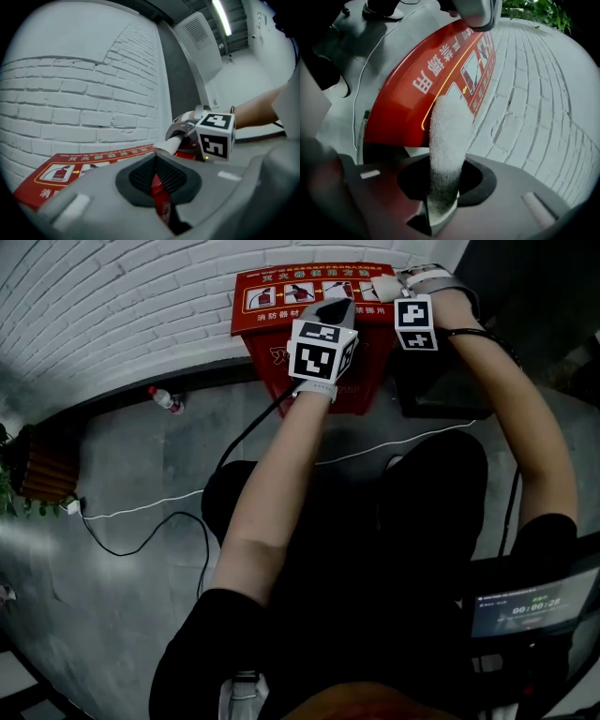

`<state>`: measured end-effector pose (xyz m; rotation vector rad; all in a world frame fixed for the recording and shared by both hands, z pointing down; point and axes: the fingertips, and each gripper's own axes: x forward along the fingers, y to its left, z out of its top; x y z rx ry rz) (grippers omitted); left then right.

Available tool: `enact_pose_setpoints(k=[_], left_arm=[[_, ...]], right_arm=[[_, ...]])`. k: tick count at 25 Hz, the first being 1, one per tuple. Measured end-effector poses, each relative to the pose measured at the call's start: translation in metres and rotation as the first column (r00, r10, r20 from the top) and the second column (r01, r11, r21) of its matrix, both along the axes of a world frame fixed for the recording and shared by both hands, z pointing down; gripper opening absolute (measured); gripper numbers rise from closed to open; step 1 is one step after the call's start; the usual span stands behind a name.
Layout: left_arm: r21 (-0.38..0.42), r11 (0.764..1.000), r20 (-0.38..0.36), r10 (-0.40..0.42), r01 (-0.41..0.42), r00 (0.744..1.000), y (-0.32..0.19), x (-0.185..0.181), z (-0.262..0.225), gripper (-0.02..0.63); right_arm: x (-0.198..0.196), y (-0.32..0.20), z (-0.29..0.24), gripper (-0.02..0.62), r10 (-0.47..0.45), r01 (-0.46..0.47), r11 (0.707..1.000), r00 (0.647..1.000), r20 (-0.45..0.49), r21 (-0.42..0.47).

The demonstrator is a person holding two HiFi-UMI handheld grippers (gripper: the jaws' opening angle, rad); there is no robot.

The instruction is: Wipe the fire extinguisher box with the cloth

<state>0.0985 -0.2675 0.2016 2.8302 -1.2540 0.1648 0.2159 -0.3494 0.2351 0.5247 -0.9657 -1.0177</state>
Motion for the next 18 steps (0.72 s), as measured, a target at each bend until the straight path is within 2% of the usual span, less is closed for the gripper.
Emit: enact_pose_setpoints(k=[3, 6, 8, 10, 13, 18], left_arm=[[0.007, 1.0, 0.01, -0.007, 0.007, 1.0, 0.003, -0.007, -0.002, 0.0], [0.013, 1.0, 0.026, -0.022, 0.021, 0.999, 0.005, -0.019, -0.001, 0.0], [0.018, 0.999, 0.032, -0.037, 0.036, 0.999, 0.005, -0.03, -0.003, 0.0], [0.027, 0.998, 0.025, -0.056, 0.056, 0.998, 0.006, -0.046, -0.009, 0.0], [0.052, 0.994, 0.021, -0.095, 0.093, 0.995, 0.009, -0.072, -0.019, 0.0], [0.131, 0.969, 0.088, -0.223, 0.211, 0.971, 0.007, -0.133, -0.028, 0.0]], right_arm=[[0.019, 0.003, 0.003, 0.098, 0.039, -0.039, 0.999, 0.999, 0.014, -0.017], [0.031, 0.0, 0.005, 0.098, 0.047, -0.048, 0.999, 0.997, -0.063, -0.02], [0.032, -0.004, -0.002, 0.097, 0.05, -0.052, 0.999, 0.994, -0.101, -0.01], [0.021, -0.006, -0.014, 0.098, 0.044, -0.044, 0.999, 0.995, -0.084, 0.006], [-0.019, -0.006, -0.037, 0.097, -0.009, 0.01, 0.999, 1.0, -0.019, 0.045], [-0.136, 0.003, -0.057, 0.098, -0.185, 0.179, 0.98, 0.98, 0.076, 0.082]])
